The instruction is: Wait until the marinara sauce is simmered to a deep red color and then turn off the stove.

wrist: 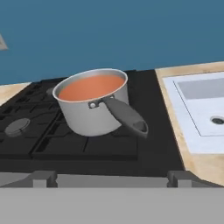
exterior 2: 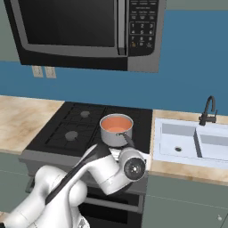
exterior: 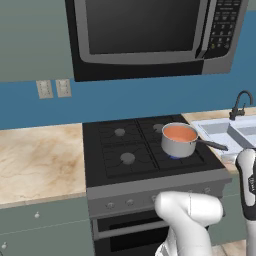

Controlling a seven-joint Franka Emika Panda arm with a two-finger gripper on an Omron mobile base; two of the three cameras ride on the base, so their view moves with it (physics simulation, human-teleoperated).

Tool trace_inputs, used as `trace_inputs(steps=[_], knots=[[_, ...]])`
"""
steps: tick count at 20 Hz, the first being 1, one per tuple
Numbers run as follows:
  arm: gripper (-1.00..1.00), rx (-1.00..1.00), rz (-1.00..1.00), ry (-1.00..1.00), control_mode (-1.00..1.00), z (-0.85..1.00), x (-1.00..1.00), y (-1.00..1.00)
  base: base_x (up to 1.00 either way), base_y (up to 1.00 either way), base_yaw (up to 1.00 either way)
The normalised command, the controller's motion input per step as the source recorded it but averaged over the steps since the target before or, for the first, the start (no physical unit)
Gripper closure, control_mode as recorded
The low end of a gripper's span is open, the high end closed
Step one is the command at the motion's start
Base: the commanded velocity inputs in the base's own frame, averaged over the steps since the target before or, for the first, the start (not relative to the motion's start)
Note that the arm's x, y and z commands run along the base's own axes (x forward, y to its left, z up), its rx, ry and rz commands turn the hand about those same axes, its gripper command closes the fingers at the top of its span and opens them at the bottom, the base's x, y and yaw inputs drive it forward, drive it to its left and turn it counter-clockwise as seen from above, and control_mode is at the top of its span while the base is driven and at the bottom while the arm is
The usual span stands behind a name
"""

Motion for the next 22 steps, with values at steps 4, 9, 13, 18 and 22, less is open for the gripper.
trace_inputs(steps=[4,9,13,18,22], knots=[[-1.0,0.0,0.0,-0.03,-1.0,-0.47,0.0,-0.19,0.0,0.0,0.0],[-1.0,0.0,0.0,-0.04,-1.0,-0.55,0.0,-0.2,0.0,0.0,0.0],[-1.0,0.0,0.0,-0.07,-1.0,-0.61,0.0,-0.16,0.0,0.0,0.0],[-1.0,0.0,0.01,-0.05,-1.0,-0.61,0.0,-0.14,0.0,0.0,0.0],[-1.0,0.0,0.01,-0.03,-1.0,-0.63,0.0,-0.05,0.0,0.0,0.0]])
